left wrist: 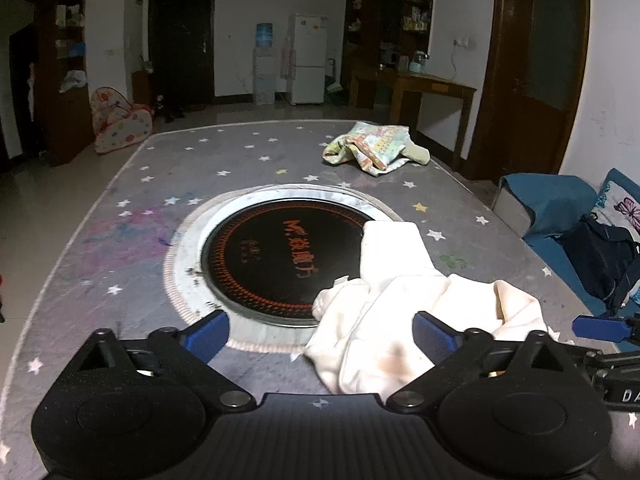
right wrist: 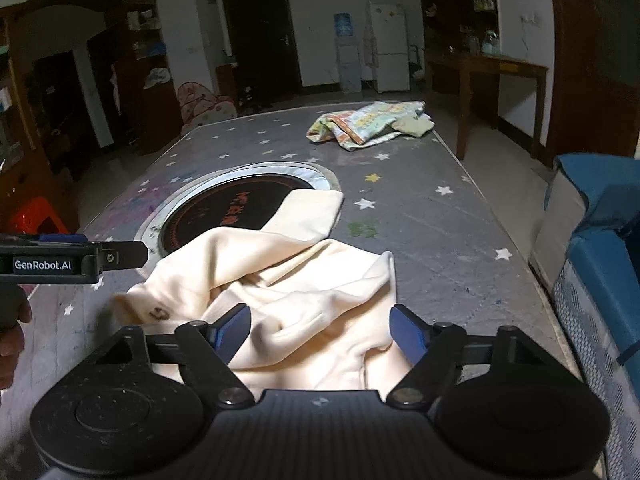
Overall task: Fold clothes
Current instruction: 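Grasp the sweatshirt fabric with both grippers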
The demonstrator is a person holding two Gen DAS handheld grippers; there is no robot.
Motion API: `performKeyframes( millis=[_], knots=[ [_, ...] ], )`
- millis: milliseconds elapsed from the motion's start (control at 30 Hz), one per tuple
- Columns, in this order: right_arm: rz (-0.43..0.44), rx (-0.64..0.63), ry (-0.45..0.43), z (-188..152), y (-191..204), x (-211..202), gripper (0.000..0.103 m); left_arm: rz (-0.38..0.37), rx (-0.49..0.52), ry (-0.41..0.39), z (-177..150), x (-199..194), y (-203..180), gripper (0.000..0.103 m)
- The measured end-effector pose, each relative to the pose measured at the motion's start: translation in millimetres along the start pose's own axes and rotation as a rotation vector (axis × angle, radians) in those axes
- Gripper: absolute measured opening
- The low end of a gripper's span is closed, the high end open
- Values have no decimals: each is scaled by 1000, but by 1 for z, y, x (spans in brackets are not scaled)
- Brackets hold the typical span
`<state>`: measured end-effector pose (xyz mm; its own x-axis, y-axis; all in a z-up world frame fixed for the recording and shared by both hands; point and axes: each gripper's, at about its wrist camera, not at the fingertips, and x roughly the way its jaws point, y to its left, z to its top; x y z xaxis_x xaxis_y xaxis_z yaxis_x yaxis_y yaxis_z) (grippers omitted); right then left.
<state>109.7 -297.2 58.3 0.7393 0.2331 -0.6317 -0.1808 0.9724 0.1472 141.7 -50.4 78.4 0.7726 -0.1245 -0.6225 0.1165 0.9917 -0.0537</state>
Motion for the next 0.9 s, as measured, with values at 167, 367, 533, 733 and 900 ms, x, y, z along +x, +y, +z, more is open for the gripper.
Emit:
performKeyframes(
  millis=[167, 367, 533, 733, 900],
  knots=[
    [39, 99, 27, 5, -14, 12, 67, -46, 38, 31, 1, 21, -6, 90],
    [81, 154, 83, 3, -20, 31, 46, -91, 55, 84, -1, 41, -8, 72],
    [105, 167, 107, 1, -20, 37, 25, -170, 58, 100, -4, 46, -5, 37],
    [130, 170, 102, 5, -20, 36, 15, -188, 65, 93, -3, 47, -4, 19],
    [142, 169, 100, 5, -18, 34, 15, -203, 44, 79, -1, 45, 1, 29]
  ],
)
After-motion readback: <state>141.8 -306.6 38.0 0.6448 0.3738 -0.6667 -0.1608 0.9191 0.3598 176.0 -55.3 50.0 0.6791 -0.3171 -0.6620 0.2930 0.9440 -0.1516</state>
